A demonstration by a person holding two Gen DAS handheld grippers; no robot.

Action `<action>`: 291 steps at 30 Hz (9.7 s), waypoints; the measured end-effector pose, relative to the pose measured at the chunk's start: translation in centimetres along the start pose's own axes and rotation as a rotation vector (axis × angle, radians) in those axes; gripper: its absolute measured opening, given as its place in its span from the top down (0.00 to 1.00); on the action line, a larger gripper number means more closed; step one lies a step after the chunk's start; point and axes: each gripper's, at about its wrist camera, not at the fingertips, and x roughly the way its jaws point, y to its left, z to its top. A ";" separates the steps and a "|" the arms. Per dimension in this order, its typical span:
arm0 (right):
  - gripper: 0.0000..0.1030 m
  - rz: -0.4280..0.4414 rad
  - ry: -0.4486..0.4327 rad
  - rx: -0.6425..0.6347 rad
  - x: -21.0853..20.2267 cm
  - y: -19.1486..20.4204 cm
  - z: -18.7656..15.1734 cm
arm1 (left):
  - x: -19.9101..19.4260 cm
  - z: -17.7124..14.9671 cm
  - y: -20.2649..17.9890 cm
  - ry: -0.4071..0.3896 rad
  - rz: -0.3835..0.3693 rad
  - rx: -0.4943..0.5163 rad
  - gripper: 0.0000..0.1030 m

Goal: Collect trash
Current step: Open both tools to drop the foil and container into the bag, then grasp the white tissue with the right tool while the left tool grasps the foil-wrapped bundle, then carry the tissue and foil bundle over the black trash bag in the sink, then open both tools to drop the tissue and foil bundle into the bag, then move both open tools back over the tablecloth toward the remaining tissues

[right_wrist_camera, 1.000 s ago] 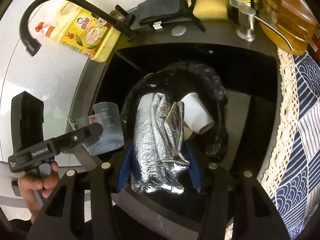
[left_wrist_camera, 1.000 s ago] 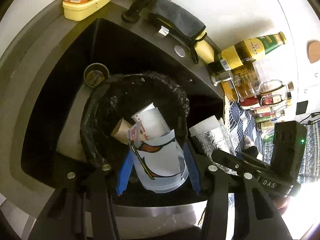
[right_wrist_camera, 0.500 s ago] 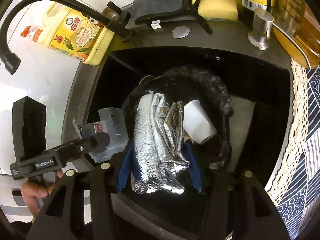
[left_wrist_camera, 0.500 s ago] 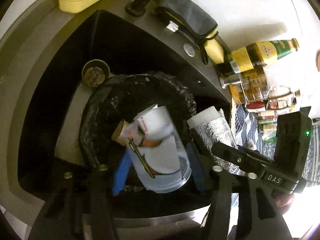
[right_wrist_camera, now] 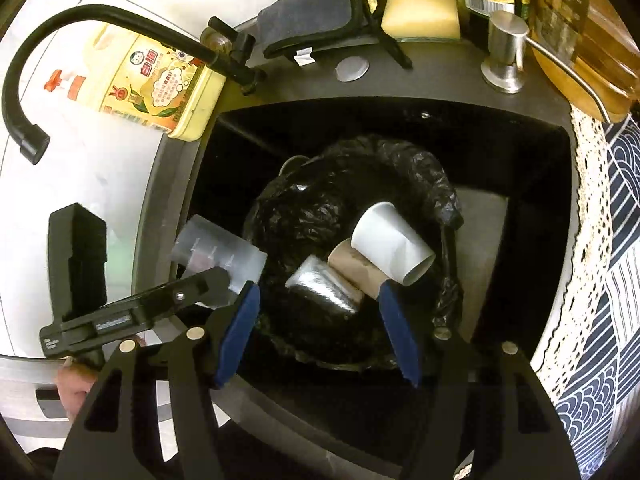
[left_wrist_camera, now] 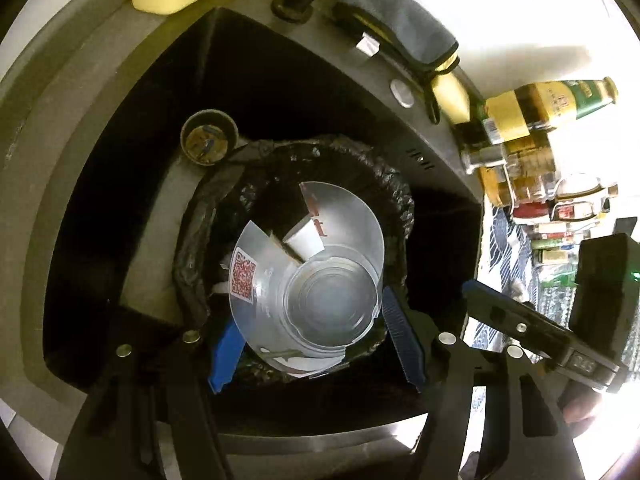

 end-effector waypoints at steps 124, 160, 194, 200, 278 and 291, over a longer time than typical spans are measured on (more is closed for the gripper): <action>0.73 0.046 -0.227 -0.279 -27.8 -32.3 -13.9 | 13.5 -26.1 -35.2 -0.072 0.162 0.147 0.07; 0.73 0.066 -0.348 -0.009 -33.7 -39.7 -22.0 | 22.4 -23.1 -37.9 0.067 0.032 0.076 0.36; 0.73 0.050 -0.194 -0.170 -25.6 -27.8 -16.6 | 11.3 -21.1 -29.6 -0.121 0.036 0.067 0.39; 0.73 0.014 -0.147 -0.170 -21.9 -24.4 -16.0 | 9.4 -19.5 -25.9 -0.116 0.039 0.057 0.39; 0.60 -0.021 -0.061 -0.117 -2.0 -2.9 -1.6 | -0.2 -1.7 -2.3 -0.063 0.024 -0.024 0.24; 0.52 -0.033 -0.113 -0.094 -4.5 -3.0 -4.9 | -1.7 -4.4 -3.3 -0.084 0.044 0.027 0.24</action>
